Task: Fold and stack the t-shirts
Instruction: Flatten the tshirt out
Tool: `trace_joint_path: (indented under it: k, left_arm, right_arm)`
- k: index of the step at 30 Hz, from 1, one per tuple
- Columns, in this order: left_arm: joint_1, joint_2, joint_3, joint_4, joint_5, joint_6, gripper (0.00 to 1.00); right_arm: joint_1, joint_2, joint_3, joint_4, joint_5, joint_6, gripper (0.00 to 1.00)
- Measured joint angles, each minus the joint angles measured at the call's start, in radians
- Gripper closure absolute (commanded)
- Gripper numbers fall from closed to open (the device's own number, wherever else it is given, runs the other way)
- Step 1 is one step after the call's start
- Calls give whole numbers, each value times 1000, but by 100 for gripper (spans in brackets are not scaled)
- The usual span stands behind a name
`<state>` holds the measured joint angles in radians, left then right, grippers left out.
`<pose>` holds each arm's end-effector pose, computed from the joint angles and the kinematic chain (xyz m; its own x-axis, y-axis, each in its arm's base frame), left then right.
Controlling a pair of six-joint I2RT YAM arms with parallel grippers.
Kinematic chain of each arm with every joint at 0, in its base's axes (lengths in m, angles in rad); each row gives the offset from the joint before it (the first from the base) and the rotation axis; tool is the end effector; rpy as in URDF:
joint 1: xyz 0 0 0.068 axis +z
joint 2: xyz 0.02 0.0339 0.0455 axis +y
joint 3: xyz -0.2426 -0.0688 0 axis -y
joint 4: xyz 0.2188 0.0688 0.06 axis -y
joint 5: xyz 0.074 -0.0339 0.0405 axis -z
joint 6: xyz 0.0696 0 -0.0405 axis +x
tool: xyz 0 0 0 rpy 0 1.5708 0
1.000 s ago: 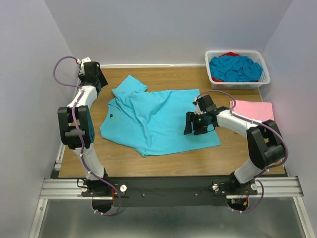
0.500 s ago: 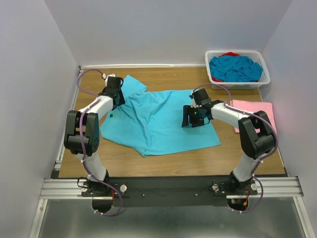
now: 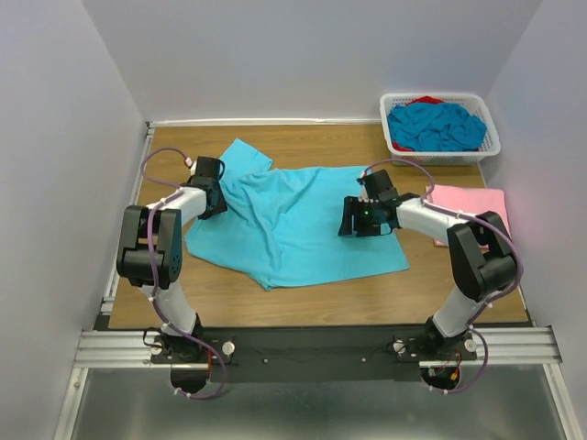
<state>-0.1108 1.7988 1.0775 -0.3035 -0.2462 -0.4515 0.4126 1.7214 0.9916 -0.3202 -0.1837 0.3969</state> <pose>0.3520 -0.0221 0.1295 -0.7562 -0.3416 -0.5581 -0.3873 0.9211 -0.0392 0.2975 0.1441 0.1286 -0.9174 0.0133 -0.3976 -0.1332 0.9315 0.3385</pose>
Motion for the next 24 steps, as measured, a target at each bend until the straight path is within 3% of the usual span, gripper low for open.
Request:
trace_joint_path:
  k: [15,24]
  left_arm:
    - [168,-315,-336,35,150,-107,50]
    - [181,-548,-382,-153,147,-171,44]
  right_arm:
    - [-54,-229,-238,-10,-6,83,30]
    - [-54,-359,-296,-149,-16,94,30]
